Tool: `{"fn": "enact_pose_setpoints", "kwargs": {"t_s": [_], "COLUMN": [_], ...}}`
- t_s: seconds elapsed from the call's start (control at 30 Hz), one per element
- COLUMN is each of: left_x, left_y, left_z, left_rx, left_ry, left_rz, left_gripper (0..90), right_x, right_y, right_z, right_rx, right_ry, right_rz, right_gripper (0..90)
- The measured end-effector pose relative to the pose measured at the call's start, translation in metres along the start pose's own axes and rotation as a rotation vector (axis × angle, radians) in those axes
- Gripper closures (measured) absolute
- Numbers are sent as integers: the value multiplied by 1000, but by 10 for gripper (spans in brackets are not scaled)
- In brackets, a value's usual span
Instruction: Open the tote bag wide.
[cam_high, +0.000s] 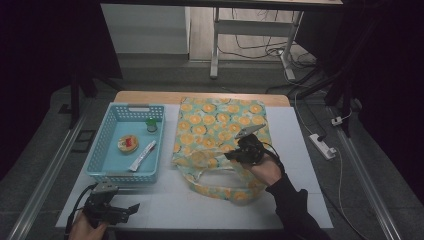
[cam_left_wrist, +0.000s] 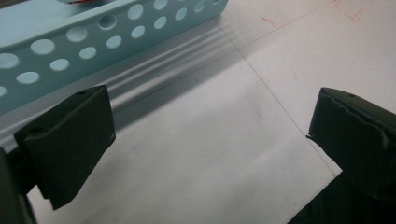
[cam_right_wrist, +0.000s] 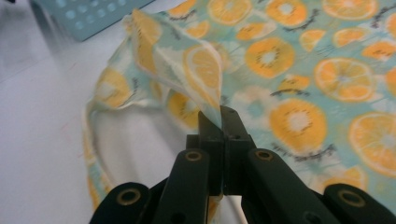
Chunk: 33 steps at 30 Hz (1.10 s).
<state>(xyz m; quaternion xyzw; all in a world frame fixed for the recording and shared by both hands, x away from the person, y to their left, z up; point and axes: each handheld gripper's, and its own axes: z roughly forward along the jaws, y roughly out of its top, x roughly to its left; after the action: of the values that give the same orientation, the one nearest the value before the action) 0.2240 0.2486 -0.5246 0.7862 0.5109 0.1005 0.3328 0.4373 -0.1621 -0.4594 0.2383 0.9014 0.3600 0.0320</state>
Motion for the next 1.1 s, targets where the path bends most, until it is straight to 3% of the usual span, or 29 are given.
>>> {"fn": "enact_pose_setpoints", "kwargs": {"t_s": [1.1], "left_x": [2], "left_y": [0], "left_z": [0], "left_rx": [5], "left_ry": [-6], "left_rz": [-12], "left_gripper": [6], "right_x": [-81], "right_y": [34], "right_z": [43], "right_rx": [-38], "right_ry": [-111], "right_rz": [44], "right_gripper": [898]}}
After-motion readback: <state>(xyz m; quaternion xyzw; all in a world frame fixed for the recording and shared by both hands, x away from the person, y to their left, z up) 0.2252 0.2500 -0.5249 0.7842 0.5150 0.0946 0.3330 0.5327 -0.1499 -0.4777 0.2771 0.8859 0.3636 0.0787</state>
